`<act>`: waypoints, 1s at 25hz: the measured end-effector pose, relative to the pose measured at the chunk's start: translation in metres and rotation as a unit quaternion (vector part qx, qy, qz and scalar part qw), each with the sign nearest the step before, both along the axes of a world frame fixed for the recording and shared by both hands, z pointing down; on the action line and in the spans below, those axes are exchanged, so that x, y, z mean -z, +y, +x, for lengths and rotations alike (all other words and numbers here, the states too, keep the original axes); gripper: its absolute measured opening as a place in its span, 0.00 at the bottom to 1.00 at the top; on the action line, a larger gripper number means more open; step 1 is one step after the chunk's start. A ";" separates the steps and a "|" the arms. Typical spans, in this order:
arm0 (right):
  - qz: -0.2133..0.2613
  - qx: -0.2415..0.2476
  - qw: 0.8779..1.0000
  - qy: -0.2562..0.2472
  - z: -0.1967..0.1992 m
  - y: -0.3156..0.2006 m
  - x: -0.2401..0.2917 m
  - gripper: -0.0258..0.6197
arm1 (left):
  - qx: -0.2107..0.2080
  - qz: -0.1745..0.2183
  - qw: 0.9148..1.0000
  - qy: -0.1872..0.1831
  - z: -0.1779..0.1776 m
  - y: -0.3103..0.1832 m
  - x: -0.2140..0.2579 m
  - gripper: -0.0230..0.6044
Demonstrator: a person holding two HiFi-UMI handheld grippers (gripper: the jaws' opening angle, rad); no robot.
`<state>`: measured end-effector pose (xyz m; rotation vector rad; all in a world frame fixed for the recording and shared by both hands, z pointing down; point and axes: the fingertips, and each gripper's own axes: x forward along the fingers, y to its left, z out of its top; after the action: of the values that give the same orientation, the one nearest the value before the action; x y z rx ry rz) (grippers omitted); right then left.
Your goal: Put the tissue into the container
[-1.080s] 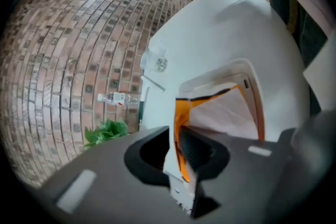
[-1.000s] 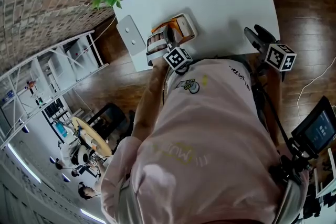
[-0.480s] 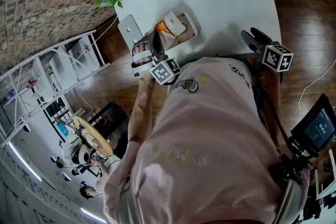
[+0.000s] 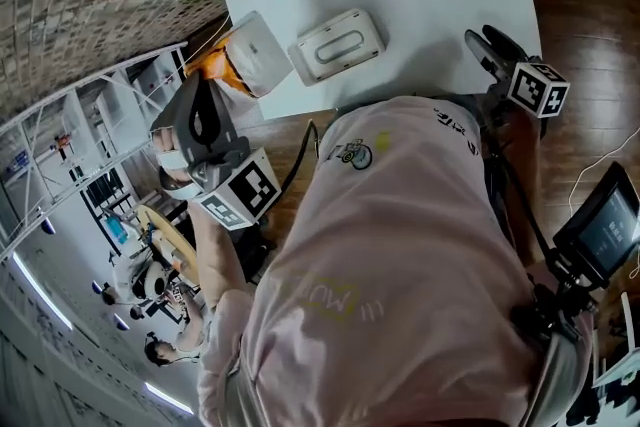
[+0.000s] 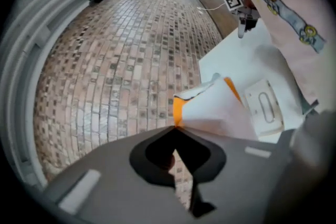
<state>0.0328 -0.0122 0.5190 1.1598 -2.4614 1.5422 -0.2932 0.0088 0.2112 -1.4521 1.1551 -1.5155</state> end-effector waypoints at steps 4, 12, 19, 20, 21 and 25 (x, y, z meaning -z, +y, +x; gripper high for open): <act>-0.002 -0.003 1.000 0.001 -0.003 -0.005 -0.001 0.44 | -0.018 0.034 0.999 0.000 0.006 0.003 0.038 0.04; 0.008 -0.009 1.000 0.004 -0.023 -0.013 0.010 0.44 | 0.009 -0.031 0.999 0.038 -0.029 -0.005 -0.078 0.04; 0.000 -0.029 0.999 0.028 -0.015 -0.003 0.007 0.44 | 0.035 -0.125 0.988 0.079 -0.032 -0.004 -0.225 0.04; -0.001 -0.031 0.999 0.031 -0.013 -0.003 0.006 0.44 | 0.036 -0.132 0.987 0.079 -0.032 -0.004 -0.241 0.04; -0.001 -0.032 0.999 0.033 -0.012 -0.002 0.006 0.44 | 0.038 -0.140 0.986 0.078 -0.030 -0.005 -0.255 0.04; 0.001 -0.029 0.999 0.041 -0.008 -0.004 0.005 0.44 | 0.029 -0.186 0.979 0.071 -0.011 -0.006 -0.300 0.04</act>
<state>0.0244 -0.0159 0.5135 1.2800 -2.3973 1.4754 -0.3046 0.0031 0.5116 -1.8137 1.0399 -1.7617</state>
